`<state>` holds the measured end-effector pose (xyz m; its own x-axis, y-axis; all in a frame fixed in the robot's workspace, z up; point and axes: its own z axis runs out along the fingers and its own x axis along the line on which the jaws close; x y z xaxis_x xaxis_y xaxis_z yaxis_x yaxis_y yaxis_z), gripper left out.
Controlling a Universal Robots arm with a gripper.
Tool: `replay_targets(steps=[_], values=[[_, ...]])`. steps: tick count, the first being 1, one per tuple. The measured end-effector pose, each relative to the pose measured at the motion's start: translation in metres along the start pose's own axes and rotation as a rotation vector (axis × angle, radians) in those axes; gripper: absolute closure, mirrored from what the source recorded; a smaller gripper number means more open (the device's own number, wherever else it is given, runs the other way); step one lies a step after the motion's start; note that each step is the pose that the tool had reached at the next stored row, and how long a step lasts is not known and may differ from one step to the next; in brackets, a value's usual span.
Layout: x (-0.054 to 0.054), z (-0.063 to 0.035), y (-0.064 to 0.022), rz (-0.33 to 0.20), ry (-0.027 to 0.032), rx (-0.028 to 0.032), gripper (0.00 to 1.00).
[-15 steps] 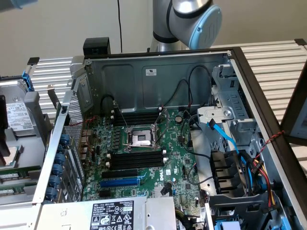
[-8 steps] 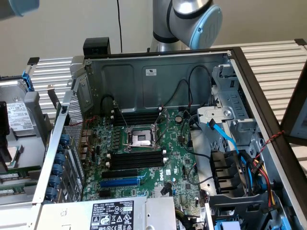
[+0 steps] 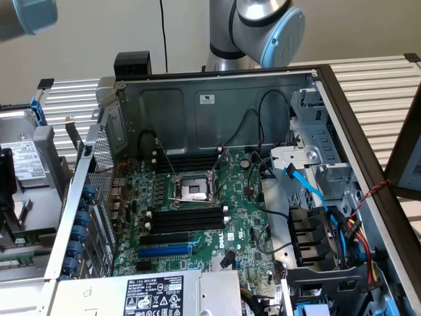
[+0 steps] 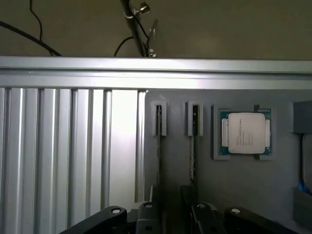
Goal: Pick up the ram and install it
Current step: 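Pick up the ram and move it above insertion slot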
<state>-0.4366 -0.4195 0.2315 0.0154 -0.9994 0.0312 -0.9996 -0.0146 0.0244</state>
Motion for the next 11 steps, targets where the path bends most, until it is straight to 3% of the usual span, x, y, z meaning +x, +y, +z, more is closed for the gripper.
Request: replay_targets(steps=[7,11], values=[[0.0012,0.0086,-0.0033,-0.028,0.001,0.0072,0.69],[0.0033,0.0108,-0.0034,-0.036,0.0071,0.0087,0.69]])
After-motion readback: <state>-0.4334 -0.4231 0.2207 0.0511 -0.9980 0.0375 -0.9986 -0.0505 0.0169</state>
